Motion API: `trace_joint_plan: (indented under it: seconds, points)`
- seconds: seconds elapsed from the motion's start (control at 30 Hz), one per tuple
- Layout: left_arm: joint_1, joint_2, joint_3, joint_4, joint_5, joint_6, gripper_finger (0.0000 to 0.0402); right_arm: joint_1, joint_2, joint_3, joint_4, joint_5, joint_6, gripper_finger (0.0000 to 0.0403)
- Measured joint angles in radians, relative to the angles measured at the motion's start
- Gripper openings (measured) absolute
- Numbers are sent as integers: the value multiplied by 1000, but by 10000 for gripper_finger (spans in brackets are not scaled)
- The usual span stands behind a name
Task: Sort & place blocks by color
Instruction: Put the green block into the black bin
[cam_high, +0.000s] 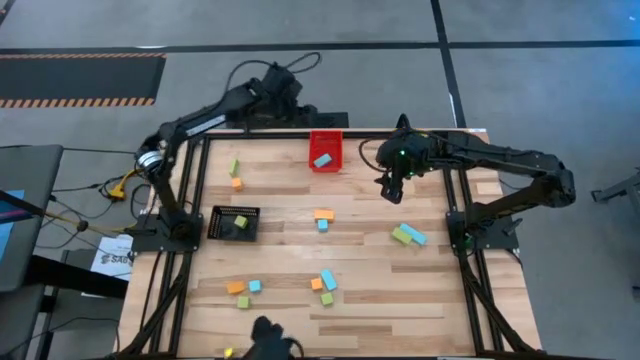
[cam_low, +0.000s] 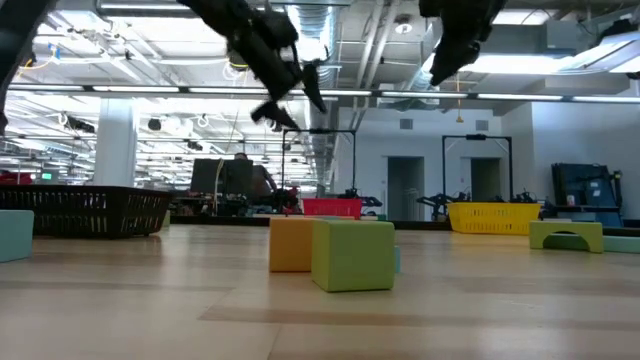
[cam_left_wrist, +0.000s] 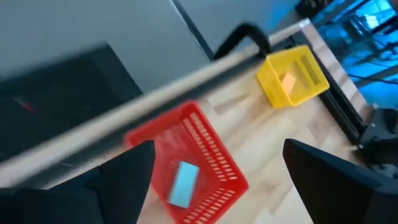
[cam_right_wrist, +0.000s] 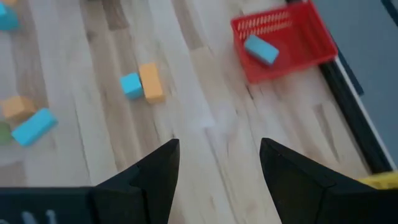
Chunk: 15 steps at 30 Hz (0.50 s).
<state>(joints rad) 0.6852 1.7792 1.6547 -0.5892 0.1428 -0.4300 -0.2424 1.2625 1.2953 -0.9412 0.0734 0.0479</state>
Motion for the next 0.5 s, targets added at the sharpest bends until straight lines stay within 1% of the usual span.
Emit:
trace_joint_plan:
  seconds: [0.13, 0.27, 0.37, 0.5]
  points:
    - [-23, -132, -7, -53, -57, 99, 326, -18, 0, 0, 97, -12, -55, 244]
    - [-74, -255, -44, -112, -100, 217, 316, -29, 0, 0, 175, -103, -134, 244]
    - [-129, -362, -125, -104, -103, 235, 311, -29, 0, 0, 200, -162, -152, 244]
    - [-222, -491, -295, -22, -105, 195, 306, -16, -1, -7, 196, -235, -150, 244]
